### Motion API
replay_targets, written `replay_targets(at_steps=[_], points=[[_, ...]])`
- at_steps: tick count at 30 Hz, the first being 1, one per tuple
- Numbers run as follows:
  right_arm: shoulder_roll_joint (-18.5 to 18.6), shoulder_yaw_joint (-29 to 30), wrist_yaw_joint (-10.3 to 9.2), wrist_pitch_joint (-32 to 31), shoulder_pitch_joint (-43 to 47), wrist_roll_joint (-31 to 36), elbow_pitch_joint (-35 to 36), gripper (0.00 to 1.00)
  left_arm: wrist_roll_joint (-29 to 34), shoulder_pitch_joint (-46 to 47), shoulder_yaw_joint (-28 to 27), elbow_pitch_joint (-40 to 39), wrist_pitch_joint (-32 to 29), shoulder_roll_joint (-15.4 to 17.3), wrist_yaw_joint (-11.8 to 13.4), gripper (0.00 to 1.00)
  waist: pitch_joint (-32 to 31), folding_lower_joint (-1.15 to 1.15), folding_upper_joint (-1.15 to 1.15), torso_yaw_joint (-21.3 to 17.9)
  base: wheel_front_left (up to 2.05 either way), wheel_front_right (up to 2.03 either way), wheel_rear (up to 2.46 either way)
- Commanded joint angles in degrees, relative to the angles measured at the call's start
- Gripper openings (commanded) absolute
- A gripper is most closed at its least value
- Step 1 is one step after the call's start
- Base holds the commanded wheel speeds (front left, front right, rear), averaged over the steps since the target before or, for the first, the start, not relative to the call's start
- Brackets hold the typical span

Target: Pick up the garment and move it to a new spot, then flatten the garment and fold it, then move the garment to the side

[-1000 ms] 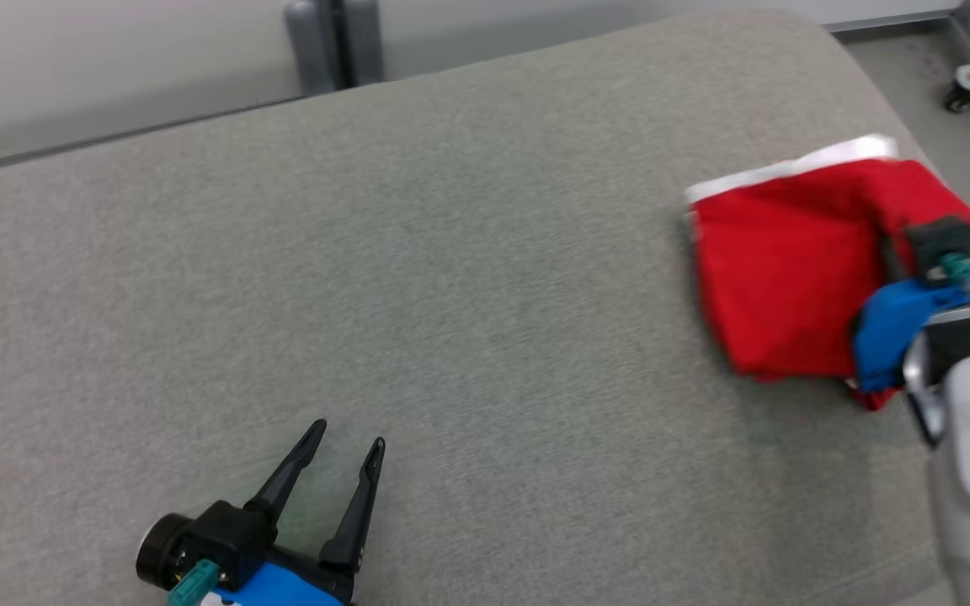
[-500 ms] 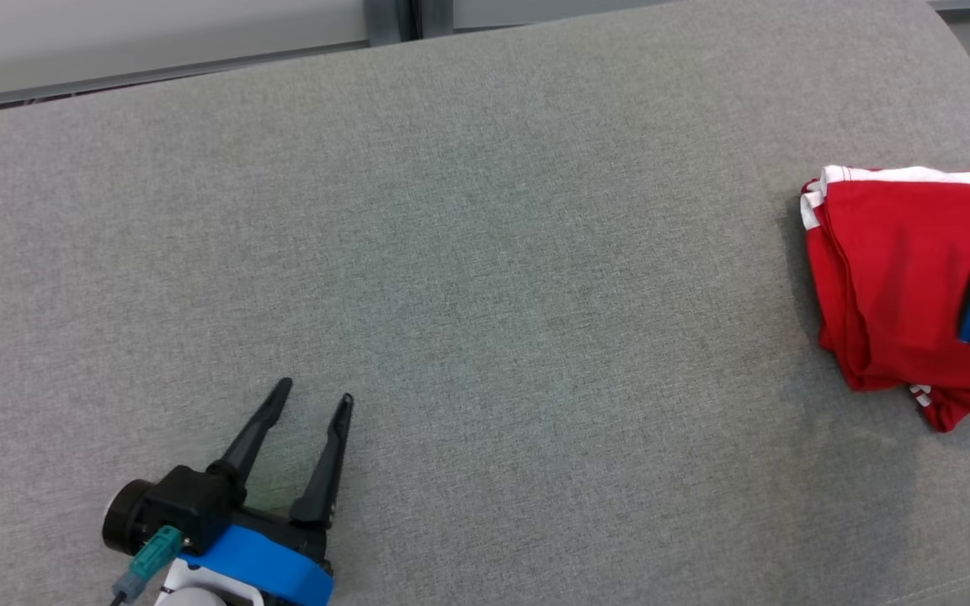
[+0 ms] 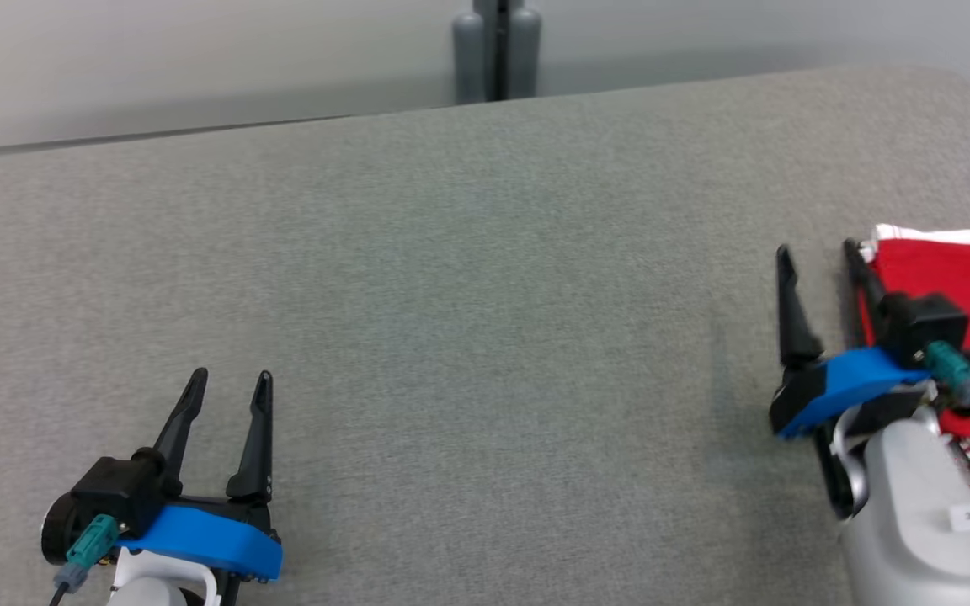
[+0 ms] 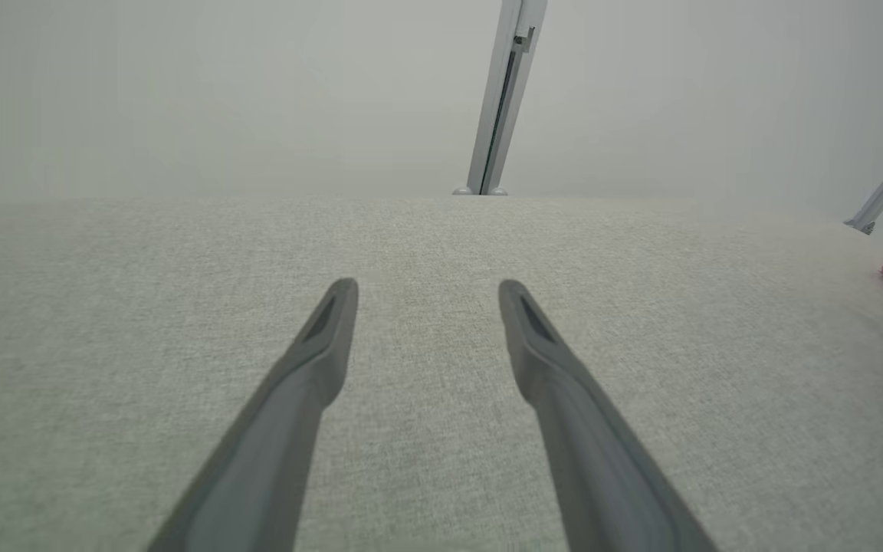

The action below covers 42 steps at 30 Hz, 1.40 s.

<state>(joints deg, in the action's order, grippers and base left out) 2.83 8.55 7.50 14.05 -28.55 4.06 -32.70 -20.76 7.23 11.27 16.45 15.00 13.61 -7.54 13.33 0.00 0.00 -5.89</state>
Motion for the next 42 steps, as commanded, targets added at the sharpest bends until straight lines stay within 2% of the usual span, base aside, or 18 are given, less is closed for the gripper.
replay_targets(at_steps=[1,4,14,28,34,35,38,42], points=[[0.17,-1.76,-0.02,0.75,1.47,-1.82,-1.98,1.00,0.48,0.31,-1.19,0.64,0.23,-0.65,0.11,1.00,-0.57,0.00,0.00,1.02,0.00,0.00,0.00],[0.23,-4.51,-0.02,1.13,2.73,-4.98,-4.52,1.00,1.29,-0.14,-3.15,1.75,0.23,-1.48,0.11,1.00,-1.66,0.00,0.00,2.47,0.00,0.00,0.00],[0.18,-9.34,-0.01,1.18,10.47,-12.05,-2.17,1.00,4.18,-2.47,-7.63,5.32,0.23,-5.13,0.11,1.00,-6.48,0.00,0.00,4.77,0.00,0.00,0.00],[0.17,-9.60,-0.01,1.18,17.35,-14.27,1.79,1.00,6.38,-7.26,-10.75,6.93,0.23,-8.64,0.11,1.00,-13.14,0.00,0.00,5.30,0.00,0.00,0.00],[0.17,-9.99,-0.01,1.18,18.63,-14.89,2.66,1.00,4.25,-8.69,-10.43,6.39,0.23,-9.39,0.10,1.00,-14.10,0.00,0.00,5.66,0.00,0.00,0.00],[0.00,-9.98,-0.01,0.93,17.64,-14.44,2.48,0.00,4.03,-8.38,-10.31,6.45,0.00,-9.55,0.00,0.00,-14.16,0.00,0.00,5.71,0.00,0.00,0.00],[-0.14,-9.67,-0.01,0.50,17.72,-15.06,1.61,0.00,3.49,-8.47,-10.46,7.19,-0.40,-9.83,0.00,0.00,-14.21,0.00,0.00,5.75,0.00,0.00,0.00],[-0.13,-8.64,-0.01,-1.25,17.41,-19.56,1.99,0.00,-0.81,-7.85,-11.07,6.82,-1.78,-9.87,0.00,0.00,-14.18,0.00,0.00,5.76,0.00,0.00,0.00]])
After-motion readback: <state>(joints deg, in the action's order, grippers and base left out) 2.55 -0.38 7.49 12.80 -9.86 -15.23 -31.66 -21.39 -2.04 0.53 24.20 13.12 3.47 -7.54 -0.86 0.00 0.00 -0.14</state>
